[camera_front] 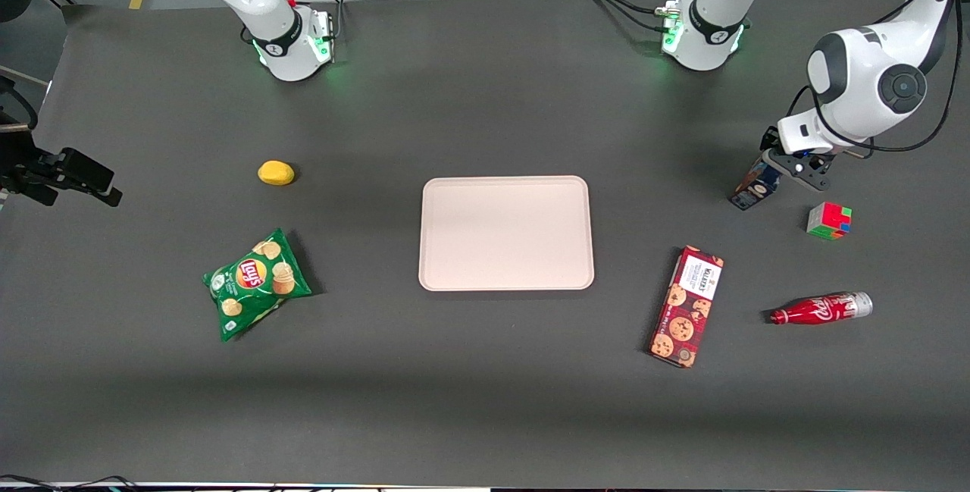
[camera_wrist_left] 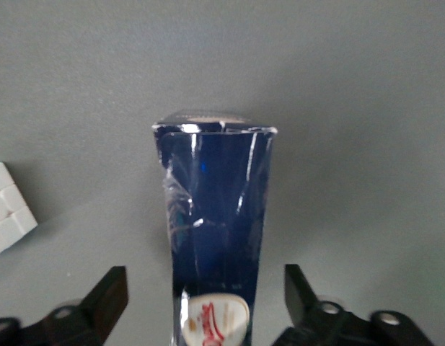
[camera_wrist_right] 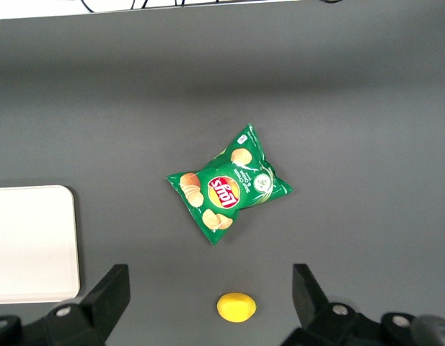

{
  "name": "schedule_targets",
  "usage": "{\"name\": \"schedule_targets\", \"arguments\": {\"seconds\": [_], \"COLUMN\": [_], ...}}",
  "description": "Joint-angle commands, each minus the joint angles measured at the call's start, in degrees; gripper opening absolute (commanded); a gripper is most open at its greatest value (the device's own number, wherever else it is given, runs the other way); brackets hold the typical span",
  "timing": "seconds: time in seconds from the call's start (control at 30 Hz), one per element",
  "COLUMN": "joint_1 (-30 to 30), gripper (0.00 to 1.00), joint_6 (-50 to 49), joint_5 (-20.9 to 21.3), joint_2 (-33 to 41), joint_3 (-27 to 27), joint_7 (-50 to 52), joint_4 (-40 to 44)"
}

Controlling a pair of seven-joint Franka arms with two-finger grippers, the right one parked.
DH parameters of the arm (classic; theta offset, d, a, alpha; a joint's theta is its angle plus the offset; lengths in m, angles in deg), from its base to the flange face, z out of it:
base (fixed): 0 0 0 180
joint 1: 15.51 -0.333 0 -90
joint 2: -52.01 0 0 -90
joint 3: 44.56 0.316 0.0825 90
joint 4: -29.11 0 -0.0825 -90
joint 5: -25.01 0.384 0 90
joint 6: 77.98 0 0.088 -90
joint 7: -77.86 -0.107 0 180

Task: Place cookie box on tray

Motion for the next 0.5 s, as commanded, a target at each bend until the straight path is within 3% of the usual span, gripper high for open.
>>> {"name": "schedule_targets", "arguments": {"seconds": [0.0, 0.3, 0.47], "joint_1": [0.01, 0.62, 0.71], "gripper": [0.0, 0.0, 0.0], "joint_6": [-2.28, -23.26, -35.58], "joint_5": [-0.07, -3.33, -3.68], "joint_2": [1.1, 3.13, 3.04], "joint_3": [0.42, -0.72, -4.93], "joint_7": [-0.66, 5.22, 13.39], "joint_4": [1.29, 16.82, 29.13]}}
